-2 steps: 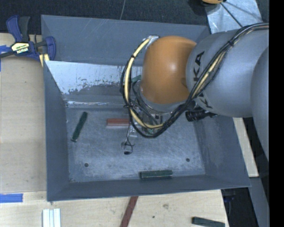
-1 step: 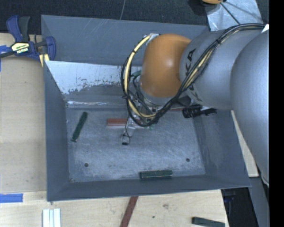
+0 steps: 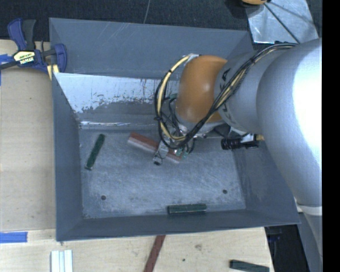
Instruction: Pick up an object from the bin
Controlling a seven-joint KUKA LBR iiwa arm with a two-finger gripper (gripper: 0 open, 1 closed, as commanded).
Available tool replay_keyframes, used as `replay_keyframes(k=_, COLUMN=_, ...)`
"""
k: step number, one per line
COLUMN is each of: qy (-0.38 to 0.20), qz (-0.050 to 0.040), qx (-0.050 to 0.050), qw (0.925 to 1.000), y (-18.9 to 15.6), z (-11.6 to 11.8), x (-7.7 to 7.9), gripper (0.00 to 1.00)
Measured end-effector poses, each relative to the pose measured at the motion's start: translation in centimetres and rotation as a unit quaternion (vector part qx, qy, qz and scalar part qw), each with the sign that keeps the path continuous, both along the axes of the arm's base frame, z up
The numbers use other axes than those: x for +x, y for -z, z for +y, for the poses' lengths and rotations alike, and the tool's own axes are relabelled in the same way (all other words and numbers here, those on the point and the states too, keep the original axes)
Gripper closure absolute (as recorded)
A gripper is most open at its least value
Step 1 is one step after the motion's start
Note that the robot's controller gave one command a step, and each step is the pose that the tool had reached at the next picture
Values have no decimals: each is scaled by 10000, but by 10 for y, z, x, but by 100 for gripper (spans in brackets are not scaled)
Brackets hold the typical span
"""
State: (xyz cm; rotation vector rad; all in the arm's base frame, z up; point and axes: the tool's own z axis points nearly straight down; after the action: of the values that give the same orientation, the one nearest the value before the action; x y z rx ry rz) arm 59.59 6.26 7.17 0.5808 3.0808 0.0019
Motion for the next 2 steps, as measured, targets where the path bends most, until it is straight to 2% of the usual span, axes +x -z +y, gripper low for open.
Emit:
replay_keyframes(k=1, qy=-2, qz=0, qx=0, qw=10000, y=0, z=0, x=0, gripper=100)
replay_keyframes(k=2, qy=-203, qz=18, qx=-2, qw=9998, y=-131, z=4, x=23, gripper=100)
